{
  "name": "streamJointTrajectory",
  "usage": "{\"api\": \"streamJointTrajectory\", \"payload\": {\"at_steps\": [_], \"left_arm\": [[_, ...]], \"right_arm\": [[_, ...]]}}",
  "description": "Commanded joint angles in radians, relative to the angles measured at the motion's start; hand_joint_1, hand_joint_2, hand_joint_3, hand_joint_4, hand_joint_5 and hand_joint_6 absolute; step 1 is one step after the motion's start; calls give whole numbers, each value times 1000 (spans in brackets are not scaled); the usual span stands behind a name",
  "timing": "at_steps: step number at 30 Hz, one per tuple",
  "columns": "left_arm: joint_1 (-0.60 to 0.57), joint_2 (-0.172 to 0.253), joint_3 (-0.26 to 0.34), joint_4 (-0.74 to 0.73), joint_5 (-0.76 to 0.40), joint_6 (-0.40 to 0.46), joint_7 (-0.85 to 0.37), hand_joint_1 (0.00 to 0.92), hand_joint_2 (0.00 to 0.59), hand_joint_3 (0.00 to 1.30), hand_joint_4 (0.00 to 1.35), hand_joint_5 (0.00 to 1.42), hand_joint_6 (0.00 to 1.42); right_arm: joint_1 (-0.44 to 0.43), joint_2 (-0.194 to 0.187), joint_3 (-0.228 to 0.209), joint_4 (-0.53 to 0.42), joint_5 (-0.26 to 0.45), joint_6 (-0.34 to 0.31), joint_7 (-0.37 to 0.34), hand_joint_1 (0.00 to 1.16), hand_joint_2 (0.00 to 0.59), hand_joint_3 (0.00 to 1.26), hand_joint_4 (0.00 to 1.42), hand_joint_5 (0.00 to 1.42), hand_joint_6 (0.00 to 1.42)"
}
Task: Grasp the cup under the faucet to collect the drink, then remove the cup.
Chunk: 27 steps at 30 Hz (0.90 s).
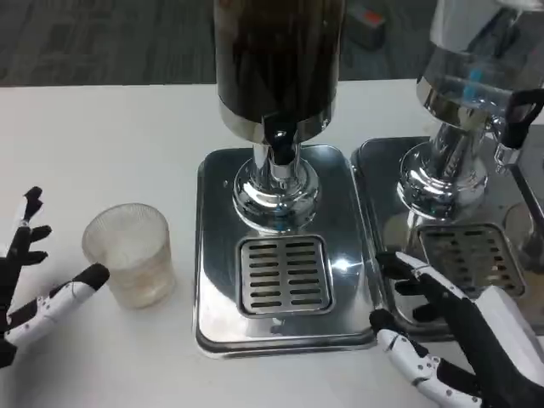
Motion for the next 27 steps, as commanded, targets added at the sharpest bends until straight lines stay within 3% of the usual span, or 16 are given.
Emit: {"api": "streamJointTrajectory", "payload": {"at_steps": [1, 16, 27], "left_arm": [[-45, 17, -38, 75, 32, -2, -13, 210, 0, 0, 0, 146, 277], [-165, 45, -140, 243, 66, -54, -22, 211, 0, 0, 0, 143, 254], [-234, 52, -205, 300, 112, -39, -1, 198, 0, 0, 0, 130, 243]], "right_arm": [[5, 10, -19, -18, 46, -11, -1, 402, 406, 218, 222, 256, 382], [52, 26, -25, -47, 49, -9, -12, 422, 405, 246, 243, 283, 420], [66, 32, -28, -61, 44, -2, -9, 424, 405, 272, 260, 298, 455]]}}
